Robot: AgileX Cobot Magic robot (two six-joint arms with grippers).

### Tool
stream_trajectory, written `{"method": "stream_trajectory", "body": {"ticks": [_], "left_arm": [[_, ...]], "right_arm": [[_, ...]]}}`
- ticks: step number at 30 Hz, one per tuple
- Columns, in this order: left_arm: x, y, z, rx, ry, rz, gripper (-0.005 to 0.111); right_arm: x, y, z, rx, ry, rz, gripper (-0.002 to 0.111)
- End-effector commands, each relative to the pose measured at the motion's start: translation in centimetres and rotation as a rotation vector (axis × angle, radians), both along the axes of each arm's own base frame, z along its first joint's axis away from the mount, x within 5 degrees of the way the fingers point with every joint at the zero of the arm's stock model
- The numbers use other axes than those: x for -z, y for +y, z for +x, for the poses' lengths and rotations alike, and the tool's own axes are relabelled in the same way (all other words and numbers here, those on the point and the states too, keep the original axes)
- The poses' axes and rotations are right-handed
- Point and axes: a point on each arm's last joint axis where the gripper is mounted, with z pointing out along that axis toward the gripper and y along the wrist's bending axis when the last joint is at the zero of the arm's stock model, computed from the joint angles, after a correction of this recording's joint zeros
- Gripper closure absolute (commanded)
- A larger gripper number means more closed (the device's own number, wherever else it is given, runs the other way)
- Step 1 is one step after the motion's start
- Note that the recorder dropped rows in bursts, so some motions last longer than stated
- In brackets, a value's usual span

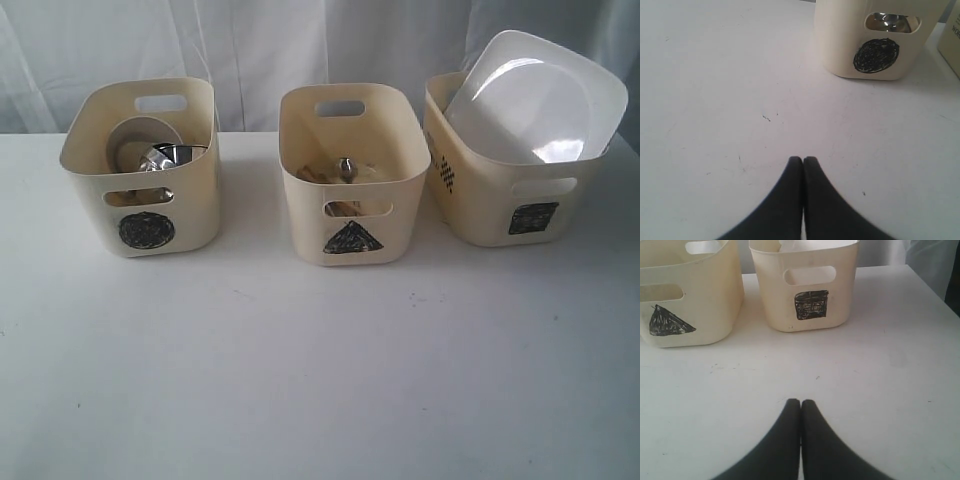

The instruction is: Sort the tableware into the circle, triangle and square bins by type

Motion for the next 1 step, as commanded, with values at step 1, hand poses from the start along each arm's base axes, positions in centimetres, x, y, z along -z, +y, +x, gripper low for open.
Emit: {"method": "stream_trajectory", "body": {"ticks": [1], "left_arm": [[0.12, -0.06, -0.01, 0.008, -0.003, -0.007, 0.107]], "right_arm": [[-0.13, 0.01, 0.00, -0.004, -0.019, -0.007, 0.108]]}}
